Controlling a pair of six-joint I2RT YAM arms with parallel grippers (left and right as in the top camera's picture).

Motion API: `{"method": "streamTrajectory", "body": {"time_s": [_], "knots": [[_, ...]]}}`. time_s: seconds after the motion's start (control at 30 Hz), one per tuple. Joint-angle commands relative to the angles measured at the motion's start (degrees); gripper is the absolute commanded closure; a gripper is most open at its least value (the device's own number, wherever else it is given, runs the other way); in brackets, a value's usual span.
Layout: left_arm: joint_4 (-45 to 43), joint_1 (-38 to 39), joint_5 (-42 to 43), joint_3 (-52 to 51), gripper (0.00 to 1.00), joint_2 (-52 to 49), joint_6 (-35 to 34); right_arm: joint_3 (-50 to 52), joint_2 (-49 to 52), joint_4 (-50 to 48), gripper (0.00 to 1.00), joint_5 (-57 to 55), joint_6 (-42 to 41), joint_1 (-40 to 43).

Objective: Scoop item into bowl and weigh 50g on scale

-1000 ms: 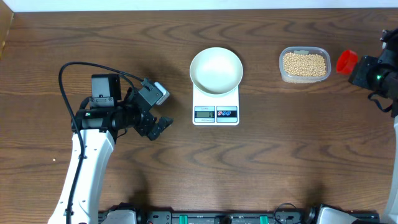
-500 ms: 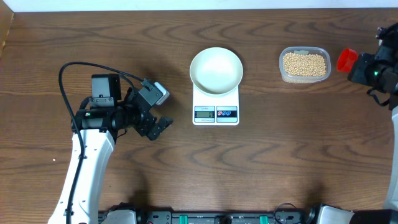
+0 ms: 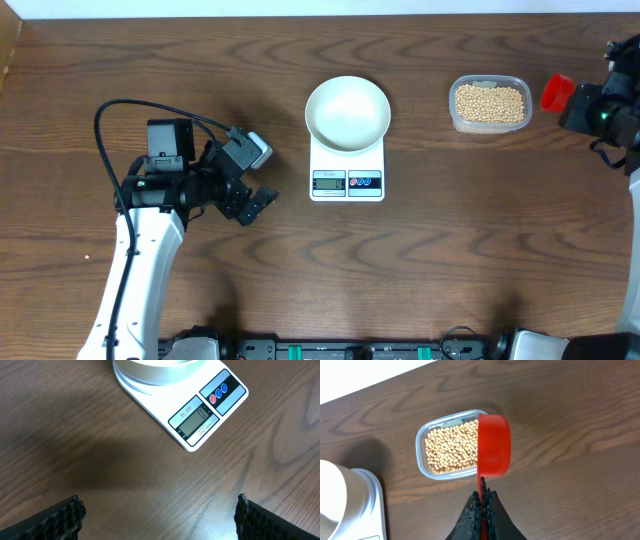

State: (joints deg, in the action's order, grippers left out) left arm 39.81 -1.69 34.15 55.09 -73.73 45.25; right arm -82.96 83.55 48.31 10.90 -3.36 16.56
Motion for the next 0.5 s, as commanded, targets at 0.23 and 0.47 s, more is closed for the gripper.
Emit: {"method": "streamTrajectory", "body": {"time_s": [0.23, 0.47], "knots": [[0.0, 0.2, -0.3, 0.0, 0.02, 0.1, -0.1, -1.4, 1.8, -1.8, 0.99, 0.9, 0.9, 0.3], [0.0, 0.2, -0.3, -0.1, 0.02, 0.1, -0.1, -1.4, 1.9, -1.9, 0.99, 0.8, 0.9, 0.3]]}}
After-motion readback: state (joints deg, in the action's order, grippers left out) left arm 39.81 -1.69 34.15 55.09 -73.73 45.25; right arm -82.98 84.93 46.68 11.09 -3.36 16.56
